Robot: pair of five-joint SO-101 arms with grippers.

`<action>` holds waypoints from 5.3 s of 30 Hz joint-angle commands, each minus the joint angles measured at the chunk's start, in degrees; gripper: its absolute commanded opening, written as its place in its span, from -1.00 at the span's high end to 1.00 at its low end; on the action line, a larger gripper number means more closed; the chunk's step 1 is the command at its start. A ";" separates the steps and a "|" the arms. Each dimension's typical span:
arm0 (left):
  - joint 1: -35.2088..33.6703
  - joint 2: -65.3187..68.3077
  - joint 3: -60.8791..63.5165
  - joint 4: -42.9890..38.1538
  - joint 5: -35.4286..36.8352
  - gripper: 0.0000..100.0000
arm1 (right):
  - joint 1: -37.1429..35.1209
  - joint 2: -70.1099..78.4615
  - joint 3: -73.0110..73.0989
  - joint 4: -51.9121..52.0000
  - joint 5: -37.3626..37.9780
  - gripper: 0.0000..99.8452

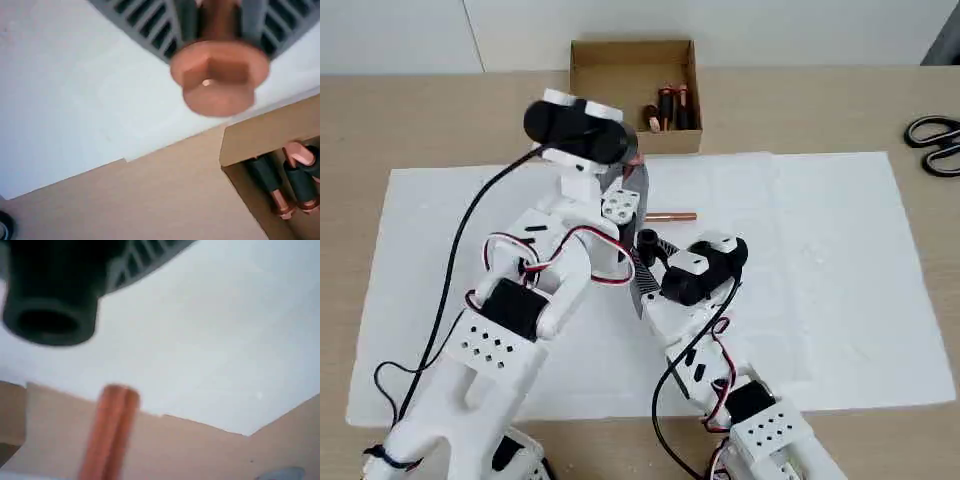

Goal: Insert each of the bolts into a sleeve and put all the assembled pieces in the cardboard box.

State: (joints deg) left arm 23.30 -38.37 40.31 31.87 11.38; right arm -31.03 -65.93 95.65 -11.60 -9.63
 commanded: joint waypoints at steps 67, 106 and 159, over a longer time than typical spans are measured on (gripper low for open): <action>2.37 -9.23 10.86 -9.14 6.68 0.99 | -2.42 -0.84 0.62 1.63 -0.53 0.99; 2.37 -9.67 13.85 -3.60 2.99 0.99 | -2.42 -0.84 0.62 1.80 -0.44 0.99; 1.76 -9.67 6.46 16.97 5.10 0.64 | -0.92 -0.84 0.62 1.80 -0.35 0.99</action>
State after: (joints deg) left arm 25.85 -46.90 50.59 47.08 15.87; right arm -32.53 -65.93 95.74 -9.85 -9.71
